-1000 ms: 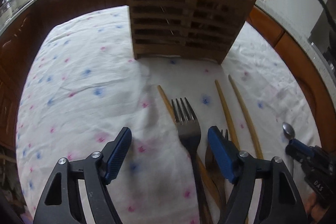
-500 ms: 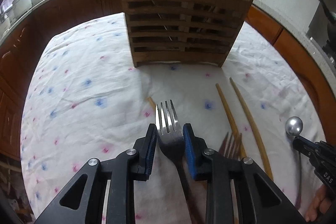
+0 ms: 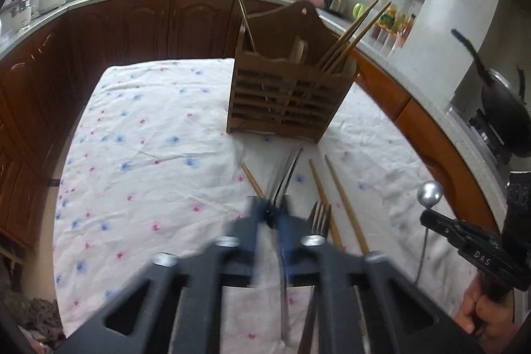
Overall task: Organize utensils
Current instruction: 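Grasp a metal fork with the left tool while the right tool grasps a metal spoon, then lift the fork and spoon and lower them into the wooden holder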
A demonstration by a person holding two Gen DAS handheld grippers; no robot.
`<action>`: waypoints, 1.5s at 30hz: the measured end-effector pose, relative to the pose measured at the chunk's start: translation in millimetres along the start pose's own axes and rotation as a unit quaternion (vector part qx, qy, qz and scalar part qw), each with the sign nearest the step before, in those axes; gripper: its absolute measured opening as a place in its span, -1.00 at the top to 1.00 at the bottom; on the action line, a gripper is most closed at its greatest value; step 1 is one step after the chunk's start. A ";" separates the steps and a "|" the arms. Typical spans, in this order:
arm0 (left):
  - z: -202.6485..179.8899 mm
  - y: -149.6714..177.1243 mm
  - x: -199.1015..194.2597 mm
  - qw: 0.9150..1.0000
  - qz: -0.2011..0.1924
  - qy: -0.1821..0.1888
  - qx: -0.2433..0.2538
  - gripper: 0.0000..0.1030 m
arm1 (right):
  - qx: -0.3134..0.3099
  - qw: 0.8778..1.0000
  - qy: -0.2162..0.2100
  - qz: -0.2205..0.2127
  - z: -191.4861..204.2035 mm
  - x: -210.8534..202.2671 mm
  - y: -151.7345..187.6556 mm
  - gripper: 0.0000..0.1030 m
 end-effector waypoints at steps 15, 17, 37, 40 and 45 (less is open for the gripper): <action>10.9 5.4 -59.8 0.998 -0.052 0.021 -0.016 0.95 | -0.025 0.998 -0.010 -0.048 23.2 -22.3 -22.3 0.96; 11.4 3.7 -66.0 0.998 -0.062 0.023 -0.018 0.95 | -0.029 0.998 -0.008 -0.058 25.2 -26.6 -26.8 0.96; 15.8 -21.9 -101.3 0.990 -0.133 0.042 -0.028 0.96 | -0.034 0.985 0.010 -0.170 30.5 -50.1 -69.6 0.96; 14.6 -28.7 -101.9 0.988 -0.145 0.043 -0.028 0.96 | -0.035 0.982 0.012 -0.186 30.6 -50.3 -79.0 0.96; 11.2 -41.2 -98.3 0.985 -0.162 0.049 -0.027 0.96 | -0.044 0.975 0.019 -0.216 33.7 -51.3 -97.9 0.96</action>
Point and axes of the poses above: each gripper's, at about its wrist camera, not at the fingertips, and x roughly the way its jaws point, z to its left, y to its underside, the point moved 2 cm from there along x, roughly the way its jaws point, and after that the axes turned 10 degrees about -x, right-handed, at the moved point
